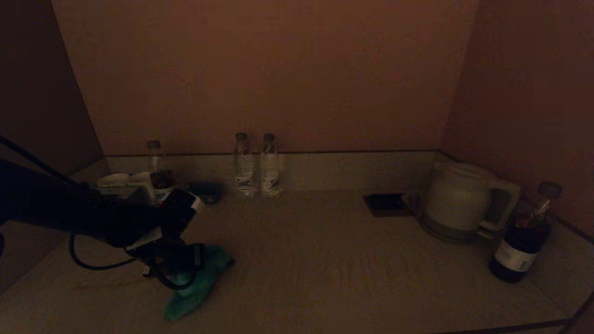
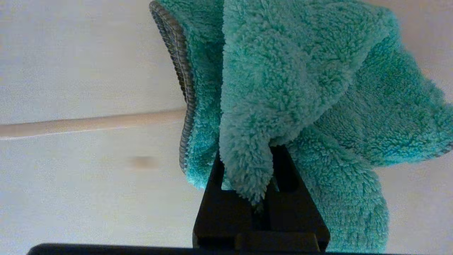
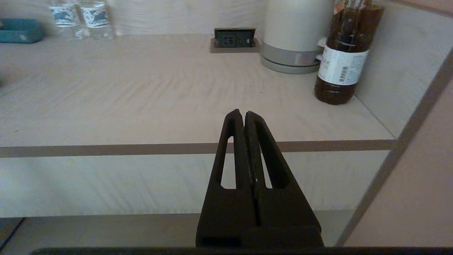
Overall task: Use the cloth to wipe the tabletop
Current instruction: Sweep the stains on the table
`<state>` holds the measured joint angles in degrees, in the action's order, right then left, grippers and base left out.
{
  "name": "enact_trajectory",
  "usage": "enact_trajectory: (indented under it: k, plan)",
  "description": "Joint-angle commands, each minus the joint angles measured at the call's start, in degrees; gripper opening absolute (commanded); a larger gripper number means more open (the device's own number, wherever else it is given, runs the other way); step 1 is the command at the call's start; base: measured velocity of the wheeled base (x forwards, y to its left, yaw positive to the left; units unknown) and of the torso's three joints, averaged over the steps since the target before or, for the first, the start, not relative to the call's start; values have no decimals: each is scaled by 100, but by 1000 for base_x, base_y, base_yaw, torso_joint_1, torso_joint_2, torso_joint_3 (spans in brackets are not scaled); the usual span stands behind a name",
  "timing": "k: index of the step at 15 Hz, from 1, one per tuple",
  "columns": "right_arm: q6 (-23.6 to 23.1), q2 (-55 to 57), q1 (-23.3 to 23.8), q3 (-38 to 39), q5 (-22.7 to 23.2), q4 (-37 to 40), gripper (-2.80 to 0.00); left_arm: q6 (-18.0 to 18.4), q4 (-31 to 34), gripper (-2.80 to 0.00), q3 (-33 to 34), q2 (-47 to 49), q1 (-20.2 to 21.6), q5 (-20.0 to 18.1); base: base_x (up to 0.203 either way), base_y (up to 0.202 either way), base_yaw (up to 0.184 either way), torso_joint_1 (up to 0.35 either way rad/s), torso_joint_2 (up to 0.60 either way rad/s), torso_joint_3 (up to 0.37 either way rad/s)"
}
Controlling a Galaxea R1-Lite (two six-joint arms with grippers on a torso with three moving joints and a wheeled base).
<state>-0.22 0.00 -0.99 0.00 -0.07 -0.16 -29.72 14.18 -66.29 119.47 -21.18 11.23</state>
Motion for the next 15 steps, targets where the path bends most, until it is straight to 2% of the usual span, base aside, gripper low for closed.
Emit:
enact_trajectory:
  k: [1,3,4,7,10,12,15]
  plan:
    - [-4,9,2,0,-1,-2,-280,-8,14,-280,81,-55,97,2,0,0,0,0,0,0]
    - [-4,9,2,0,-1,-2,-280,71,-8,-280,148,-95,163,2,0,0,0,0,0,0]
    - [-4,9,2,0,-1,-2,-280,222,-63,-280,341,-155,459,2,0,0,0,0,0,0]
    - [-4,9,2,0,-1,-2,-280,826,-420,-280,943,-276,1787,-4,0,0,0,0,0,0]
    - [-4,9,2,0,-1,-2,-280,1414,-723,-280,1186,-309,2807,-31,0,0,0,0,0,0]
    - [-4,9,2,0,-1,-2,-280,1593,-768,-280,1216,-337,3086,-42,0,0,0,0,0,0]
    - [-4,9,2,0,-1,-2,-280,1669,-754,-280,1224,-386,3531,-34,0,0,0,0,0,0]
